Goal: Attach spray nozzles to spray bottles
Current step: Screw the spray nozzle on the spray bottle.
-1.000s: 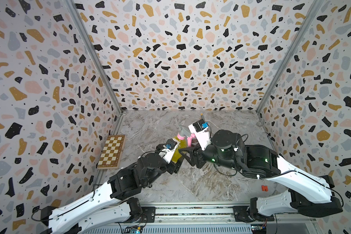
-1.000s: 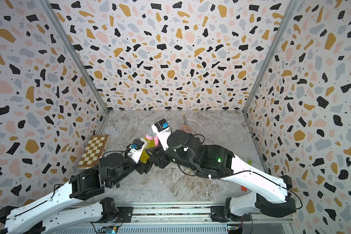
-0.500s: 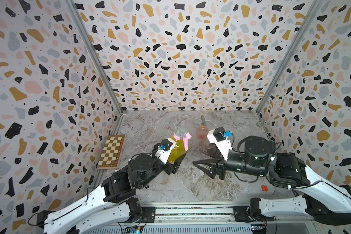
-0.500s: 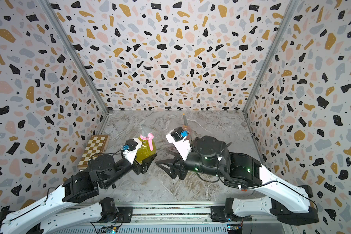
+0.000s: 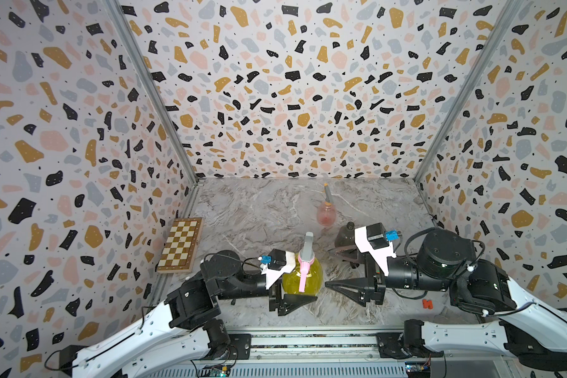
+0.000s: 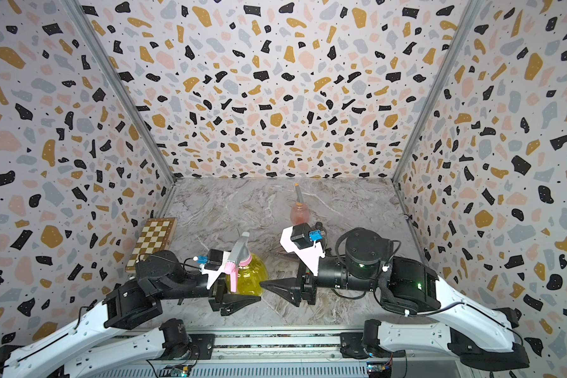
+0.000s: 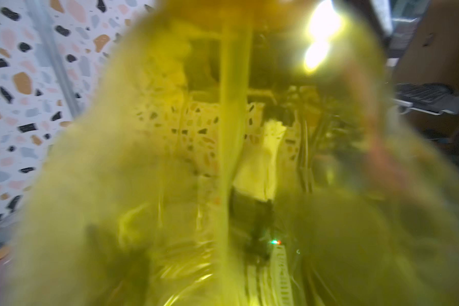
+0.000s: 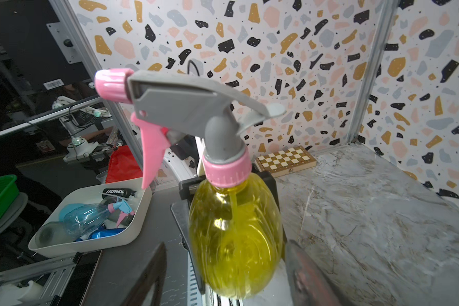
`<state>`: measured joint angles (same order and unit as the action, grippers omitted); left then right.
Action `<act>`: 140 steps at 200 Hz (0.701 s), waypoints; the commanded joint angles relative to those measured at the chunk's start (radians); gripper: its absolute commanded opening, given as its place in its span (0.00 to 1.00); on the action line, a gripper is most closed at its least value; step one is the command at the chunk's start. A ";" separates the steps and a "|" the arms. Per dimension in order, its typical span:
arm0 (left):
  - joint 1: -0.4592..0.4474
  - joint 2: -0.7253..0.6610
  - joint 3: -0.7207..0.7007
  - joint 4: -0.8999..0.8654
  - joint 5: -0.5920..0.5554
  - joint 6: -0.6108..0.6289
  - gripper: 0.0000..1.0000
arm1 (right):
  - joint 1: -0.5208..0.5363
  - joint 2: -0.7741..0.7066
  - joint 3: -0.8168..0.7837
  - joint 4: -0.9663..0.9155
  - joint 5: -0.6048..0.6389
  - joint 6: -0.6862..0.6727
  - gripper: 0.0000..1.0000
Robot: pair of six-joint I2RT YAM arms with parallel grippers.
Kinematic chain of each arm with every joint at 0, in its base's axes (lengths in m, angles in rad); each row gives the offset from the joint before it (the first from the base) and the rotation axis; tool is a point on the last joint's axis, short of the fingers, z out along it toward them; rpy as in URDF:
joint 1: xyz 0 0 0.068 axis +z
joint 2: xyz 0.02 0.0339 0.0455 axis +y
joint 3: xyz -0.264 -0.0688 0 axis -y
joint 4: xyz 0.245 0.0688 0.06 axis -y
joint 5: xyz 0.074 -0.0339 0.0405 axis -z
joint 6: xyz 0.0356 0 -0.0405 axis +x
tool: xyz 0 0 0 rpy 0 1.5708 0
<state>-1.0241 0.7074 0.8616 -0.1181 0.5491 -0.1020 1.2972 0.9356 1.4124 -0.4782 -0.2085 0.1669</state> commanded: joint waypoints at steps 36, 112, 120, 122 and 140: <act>0.033 0.045 -0.019 0.176 0.350 -0.121 0.00 | -0.022 0.009 0.023 0.070 -0.151 -0.075 0.71; 0.033 0.042 -0.009 0.127 0.367 -0.081 0.00 | -0.090 0.045 0.037 0.121 -0.295 -0.046 0.65; 0.033 0.042 -0.005 0.116 0.364 -0.073 0.00 | -0.096 0.047 0.036 0.131 -0.316 -0.043 0.64; 0.033 0.041 -0.005 0.112 0.363 -0.072 0.00 | -0.098 0.047 0.036 0.131 -0.319 -0.042 0.64; 0.033 0.040 0.002 0.089 0.352 -0.057 0.00 | -0.110 0.052 0.038 0.145 -0.360 -0.029 0.61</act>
<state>-0.9958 0.7586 0.8383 -0.0334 0.8898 -0.1921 1.2015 0.9905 1.4128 -0.3859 -0.4728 0.1162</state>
